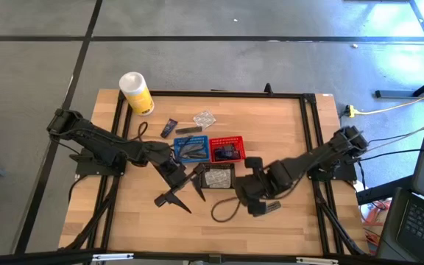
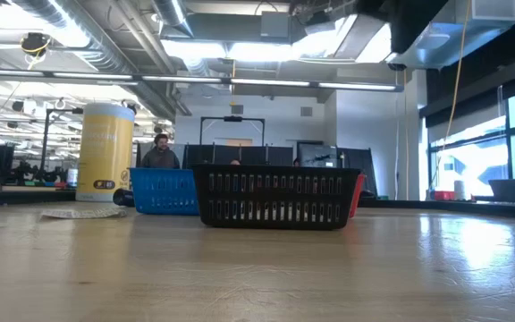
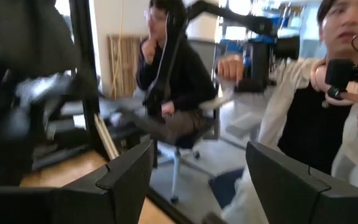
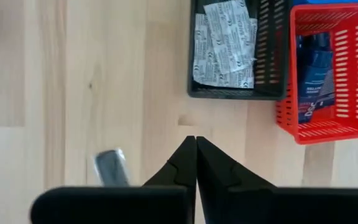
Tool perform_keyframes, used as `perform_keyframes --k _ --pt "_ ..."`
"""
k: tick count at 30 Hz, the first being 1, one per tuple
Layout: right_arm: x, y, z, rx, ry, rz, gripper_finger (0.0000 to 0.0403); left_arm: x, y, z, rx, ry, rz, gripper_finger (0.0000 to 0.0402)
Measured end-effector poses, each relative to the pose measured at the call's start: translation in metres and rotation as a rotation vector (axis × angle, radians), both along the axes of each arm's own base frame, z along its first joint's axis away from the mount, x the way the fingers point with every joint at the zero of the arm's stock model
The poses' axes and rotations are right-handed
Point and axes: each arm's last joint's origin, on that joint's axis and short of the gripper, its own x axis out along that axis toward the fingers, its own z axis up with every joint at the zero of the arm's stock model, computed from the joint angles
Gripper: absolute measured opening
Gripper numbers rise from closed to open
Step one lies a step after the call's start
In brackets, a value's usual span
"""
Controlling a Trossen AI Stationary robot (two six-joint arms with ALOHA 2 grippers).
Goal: Pick & Place Travel size toiletries
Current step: Put the white bandage into the black bin
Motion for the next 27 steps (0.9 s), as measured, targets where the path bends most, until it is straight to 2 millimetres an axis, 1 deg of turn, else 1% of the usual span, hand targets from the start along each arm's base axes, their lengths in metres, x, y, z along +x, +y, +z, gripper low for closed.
perform_keyframes --k 8,11,15,21,25,27 --pt "-0.029 0.045 0.004 -0.113 -0.142 -0.035 0.0004 -0.002 0.0 -0.017 0.04 0.187 0.012 0.0253" --pt "-0.038 0.057 0.005 -0.15 -0.218 -0.083 0.0007 -0.003 -0.003 -0.022 0.041 0.253 0.043 0.0253" --pt "-0.049 0.069 -0.001 -0.149 -0.249 -0.121 0.0003 -0.008 -0.011 -0.034 0.092 0.382 0.144 0.0253" --pt "-0.056 0.076 -0.025 -0.119 -0.268 -0.161 0.0002 -0.022 -0.03 -0.049 0.148 0.56 0.279 0.0252" --pt "-0.056 0.075 -0.048 -0.101 -0.268 -0.163 0.0001 -0.033 -0.044 -0.054 0.169 0.632 0.315 0.0252" --pt "-0.057 0.071 -0.059 -0.11 -0.253 -0.174 0.0001 -0.038 -0.049 -0.057 0.172 0.682 0.339 0.0252"
